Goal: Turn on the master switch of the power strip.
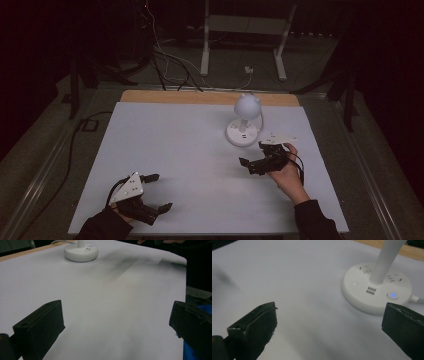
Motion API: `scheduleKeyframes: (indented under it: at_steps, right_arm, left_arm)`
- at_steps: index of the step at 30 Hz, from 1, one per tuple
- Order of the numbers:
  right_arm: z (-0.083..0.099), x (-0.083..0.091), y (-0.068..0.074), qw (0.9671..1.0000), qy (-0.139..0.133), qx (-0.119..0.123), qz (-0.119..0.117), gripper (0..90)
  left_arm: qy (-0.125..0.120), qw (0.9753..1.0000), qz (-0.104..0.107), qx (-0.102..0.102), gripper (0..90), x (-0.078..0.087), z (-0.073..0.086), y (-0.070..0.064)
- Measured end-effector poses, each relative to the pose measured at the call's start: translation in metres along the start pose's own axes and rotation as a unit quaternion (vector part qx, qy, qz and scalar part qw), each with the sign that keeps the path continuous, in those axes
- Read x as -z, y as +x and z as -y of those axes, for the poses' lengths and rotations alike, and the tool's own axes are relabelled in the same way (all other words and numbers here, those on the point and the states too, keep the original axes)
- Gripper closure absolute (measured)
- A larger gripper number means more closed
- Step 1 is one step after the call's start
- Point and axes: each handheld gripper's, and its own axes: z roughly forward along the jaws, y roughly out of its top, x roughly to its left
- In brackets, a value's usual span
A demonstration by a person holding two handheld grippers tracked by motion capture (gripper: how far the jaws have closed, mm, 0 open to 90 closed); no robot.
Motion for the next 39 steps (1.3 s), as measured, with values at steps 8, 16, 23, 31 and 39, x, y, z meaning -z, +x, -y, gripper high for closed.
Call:
scheduleKeyframes:
  at_steps: [8,16,23,31,39]
  right_arm:
    - [0.018,0.007,0.008,0.9999,0.007,0.008,-0.009,0.0]
    - [0.039,0.021,0.010,0.9999,0.003,0.011,-0.004,0.0]
    - [0.060,0.037,0.010,0.9999,-0.005,0.014,0.007,0.0]
    - [0.083,0.051,0.004,0.9998,-0.002,0.016,0.007,0.0]
    - [0.105,0.065,-0.001,0.9998,0.009,0.017,0.007,0.0]
  left_arm:
    - [0.000,1.0000,-0.001,0.000,0.1,0.000,0.000,0.000]
    - [-0.001,1.0000,0.000,0.000,0.1,0.000,0.000,0.000]
    - [0.000,1.0000,0.000,0.000,0.1,0.000,0.000,0.000]
    - [0.000,1.0000,0.000,-0.001,0.1,0.000,0.000,0.000]
    - [0.000,1.0000,-0.001,0.000,0.1,0.000,0.000,0.000]
